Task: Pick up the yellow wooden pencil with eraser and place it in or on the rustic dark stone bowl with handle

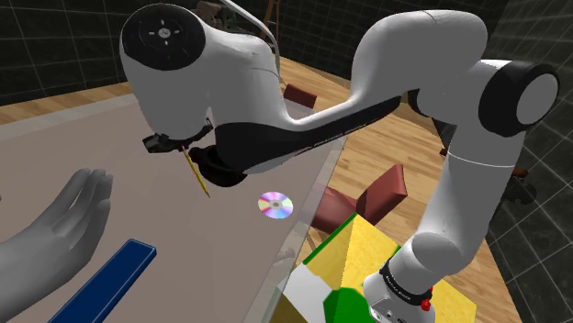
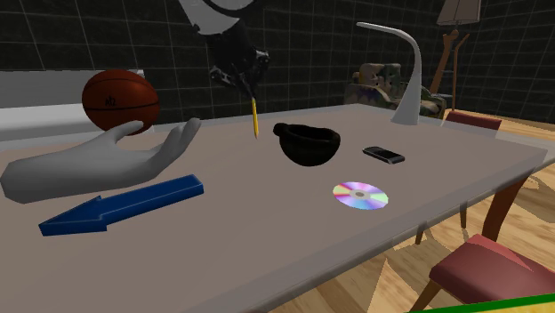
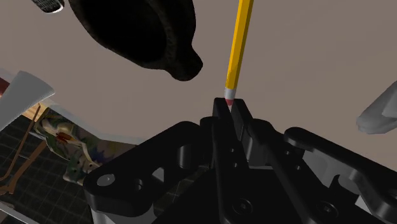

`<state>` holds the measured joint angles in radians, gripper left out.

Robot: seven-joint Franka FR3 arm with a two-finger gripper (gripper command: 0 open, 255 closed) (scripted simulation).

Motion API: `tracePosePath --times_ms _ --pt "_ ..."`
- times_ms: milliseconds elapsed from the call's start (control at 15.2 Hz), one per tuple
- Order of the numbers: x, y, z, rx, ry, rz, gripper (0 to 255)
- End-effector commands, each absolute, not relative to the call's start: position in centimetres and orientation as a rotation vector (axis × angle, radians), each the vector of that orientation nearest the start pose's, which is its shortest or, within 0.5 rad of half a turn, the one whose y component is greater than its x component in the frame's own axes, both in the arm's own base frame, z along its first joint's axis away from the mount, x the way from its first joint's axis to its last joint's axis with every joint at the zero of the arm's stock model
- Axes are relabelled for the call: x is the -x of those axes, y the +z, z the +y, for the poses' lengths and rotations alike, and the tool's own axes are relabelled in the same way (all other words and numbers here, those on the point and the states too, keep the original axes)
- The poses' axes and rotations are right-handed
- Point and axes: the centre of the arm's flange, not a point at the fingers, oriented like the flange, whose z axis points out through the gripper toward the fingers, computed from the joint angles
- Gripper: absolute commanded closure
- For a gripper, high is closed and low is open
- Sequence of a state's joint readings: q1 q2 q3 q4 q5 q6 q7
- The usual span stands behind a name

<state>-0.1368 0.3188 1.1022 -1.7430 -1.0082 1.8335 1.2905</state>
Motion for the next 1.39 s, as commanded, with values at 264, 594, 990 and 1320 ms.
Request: tracePosePath --times_ms 264,594,990,1320 --pt "-50.2 49.3 36.7 3.284 -1.04 0.075 255" --pt "-54.5 49.8 31.7 3.284 -1.04 0.075 255" --pt "-55.5 47.3 30.6 3.284 -1.04 0.075 255" --pt "-55.5 44.7 30.6 3.284 -1.04 0.075 255"
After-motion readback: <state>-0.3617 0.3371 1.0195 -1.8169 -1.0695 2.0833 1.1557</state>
